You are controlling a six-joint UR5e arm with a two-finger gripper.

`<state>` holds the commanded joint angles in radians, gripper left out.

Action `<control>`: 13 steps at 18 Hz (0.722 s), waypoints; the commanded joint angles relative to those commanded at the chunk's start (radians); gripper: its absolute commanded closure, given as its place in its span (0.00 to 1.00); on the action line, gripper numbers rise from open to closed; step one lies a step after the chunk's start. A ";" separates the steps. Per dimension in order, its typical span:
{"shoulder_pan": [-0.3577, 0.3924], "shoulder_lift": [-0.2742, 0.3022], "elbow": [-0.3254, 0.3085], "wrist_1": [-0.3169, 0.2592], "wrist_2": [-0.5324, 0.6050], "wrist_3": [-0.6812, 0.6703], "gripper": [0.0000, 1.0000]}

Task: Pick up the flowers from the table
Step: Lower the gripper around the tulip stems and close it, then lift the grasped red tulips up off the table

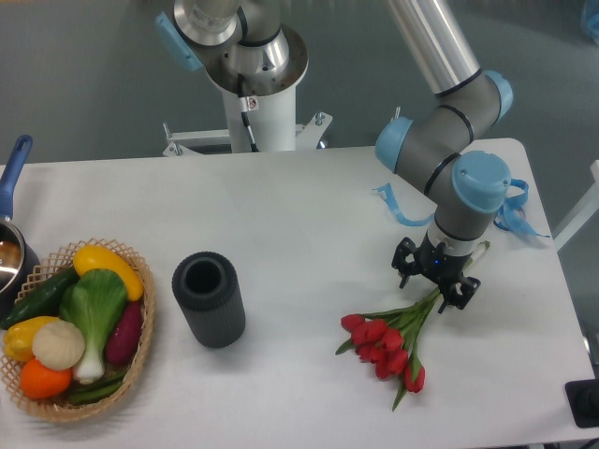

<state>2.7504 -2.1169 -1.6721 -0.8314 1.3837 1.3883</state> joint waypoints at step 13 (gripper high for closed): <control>0.002 0.015 0.012 0.002 -0.005 -0.032 0.97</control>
<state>2.7520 -2.1016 -1.6598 -0.8299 1.3791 1.3560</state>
